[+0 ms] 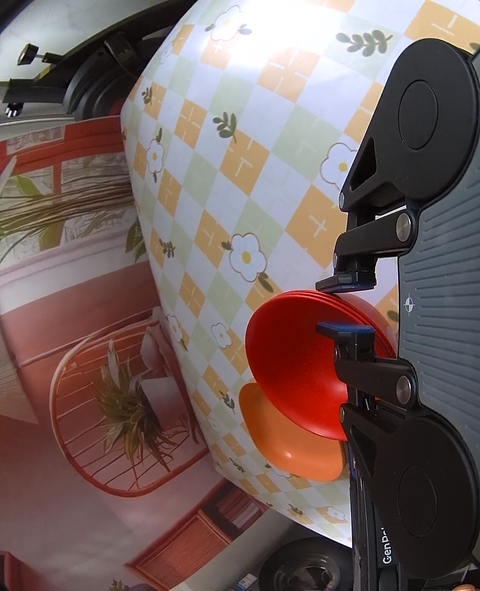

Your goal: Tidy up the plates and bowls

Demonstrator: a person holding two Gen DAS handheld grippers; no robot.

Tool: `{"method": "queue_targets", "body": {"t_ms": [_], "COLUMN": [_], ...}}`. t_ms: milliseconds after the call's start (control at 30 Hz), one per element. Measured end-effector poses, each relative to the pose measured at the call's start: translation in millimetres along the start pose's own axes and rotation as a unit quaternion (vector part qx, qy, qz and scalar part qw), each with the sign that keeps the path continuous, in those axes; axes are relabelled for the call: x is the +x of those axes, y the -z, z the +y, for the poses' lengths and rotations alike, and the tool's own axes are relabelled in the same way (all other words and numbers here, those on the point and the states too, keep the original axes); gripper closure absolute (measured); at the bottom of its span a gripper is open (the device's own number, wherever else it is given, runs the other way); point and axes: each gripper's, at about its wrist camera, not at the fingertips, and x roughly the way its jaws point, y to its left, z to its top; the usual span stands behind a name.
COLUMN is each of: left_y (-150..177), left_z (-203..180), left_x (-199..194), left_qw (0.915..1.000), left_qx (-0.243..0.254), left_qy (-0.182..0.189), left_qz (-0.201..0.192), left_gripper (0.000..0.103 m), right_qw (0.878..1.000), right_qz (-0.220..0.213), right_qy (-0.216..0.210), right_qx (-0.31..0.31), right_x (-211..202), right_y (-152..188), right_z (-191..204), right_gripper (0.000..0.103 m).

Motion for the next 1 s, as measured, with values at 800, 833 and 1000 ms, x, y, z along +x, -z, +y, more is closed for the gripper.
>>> {"method": "queue_targets", "body": {"t_ms": [800,833,1000], "left_y": [-87,-89,-92], "left_z": [30,34,62], "left_x": [-105,-104,-101], "left_qw": [0.9901,0.99,0.9914], "left_qx": [0.041,0.038,0.006], "left_qy": [-0.065,-0.069,-0.066], "left_qz": [-0.118,-0.117,-0.114], "left_gripper": [0.071,0.071,0.071], "right_qw": [0.988,0.988,0.988], "right_qz": [-0.085,-0.082,-0.07], "right_qy": [-0.098,-0.102,-0.103], "right_qx": [-0.089,-0.087,-0.088], "right_x": [11,17,51], "right_y": [-129,-131,-130], "right_z": [128,132,145], "right_gripper": [0.091,0.091,0.091]}}
